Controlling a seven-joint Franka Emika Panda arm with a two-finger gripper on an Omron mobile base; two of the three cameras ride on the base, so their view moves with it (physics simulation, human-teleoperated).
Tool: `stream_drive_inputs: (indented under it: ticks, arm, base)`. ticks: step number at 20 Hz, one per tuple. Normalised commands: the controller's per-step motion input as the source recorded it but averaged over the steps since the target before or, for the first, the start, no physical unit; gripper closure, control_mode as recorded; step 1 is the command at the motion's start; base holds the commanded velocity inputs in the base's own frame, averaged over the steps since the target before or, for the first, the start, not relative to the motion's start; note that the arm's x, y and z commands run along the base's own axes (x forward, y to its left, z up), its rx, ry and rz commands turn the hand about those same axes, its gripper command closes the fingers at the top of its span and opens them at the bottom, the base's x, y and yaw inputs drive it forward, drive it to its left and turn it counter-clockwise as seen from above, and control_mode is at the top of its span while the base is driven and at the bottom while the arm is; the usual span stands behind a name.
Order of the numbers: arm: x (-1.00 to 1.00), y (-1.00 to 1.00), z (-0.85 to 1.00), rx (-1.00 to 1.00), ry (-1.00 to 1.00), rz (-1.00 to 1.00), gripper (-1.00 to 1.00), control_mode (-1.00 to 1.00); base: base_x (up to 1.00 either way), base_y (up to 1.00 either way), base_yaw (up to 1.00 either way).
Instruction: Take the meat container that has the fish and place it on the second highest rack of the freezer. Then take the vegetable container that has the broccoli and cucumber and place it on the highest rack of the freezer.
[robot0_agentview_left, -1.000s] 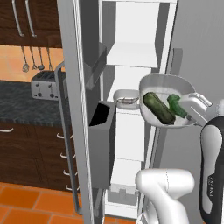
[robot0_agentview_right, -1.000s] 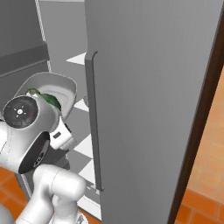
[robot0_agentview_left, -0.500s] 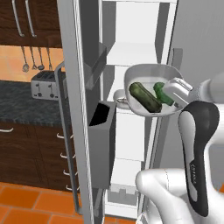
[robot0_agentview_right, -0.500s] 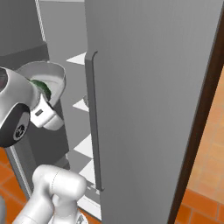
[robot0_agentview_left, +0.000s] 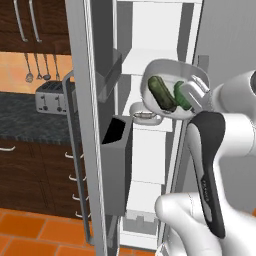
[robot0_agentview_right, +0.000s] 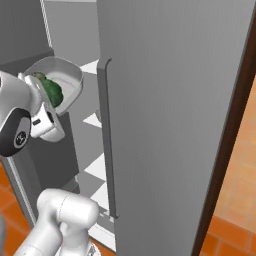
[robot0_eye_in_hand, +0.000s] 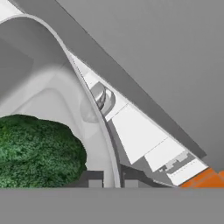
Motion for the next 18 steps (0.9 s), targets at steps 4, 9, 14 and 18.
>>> stream_drive_inputs:
  ticks: [4, 9, 14, 18]
  arm:
    - [0.25, 0.0, 0.03, 0.0, 0.06, 0.01, 1.0, -1.0]
    - [0.3, 0.0, 0.0, -0.01, 0.05, -0.02, 1.0, -1.0]
    - [0.51, -0.16, -0.03, 0.0, -0.01, 0.0, 1.0, -1.0]
    - [0.55, -0.06, 0.0, 0.0, 0.0, 0.0, 1.0, -1.0]
  base:
    - [0.0, 0.0, 0.0]
    - [0.0, 0.0, 0.0]
    - [0.0, 0.0, 0.0]
    - [0.0, 0.0, 0.0]
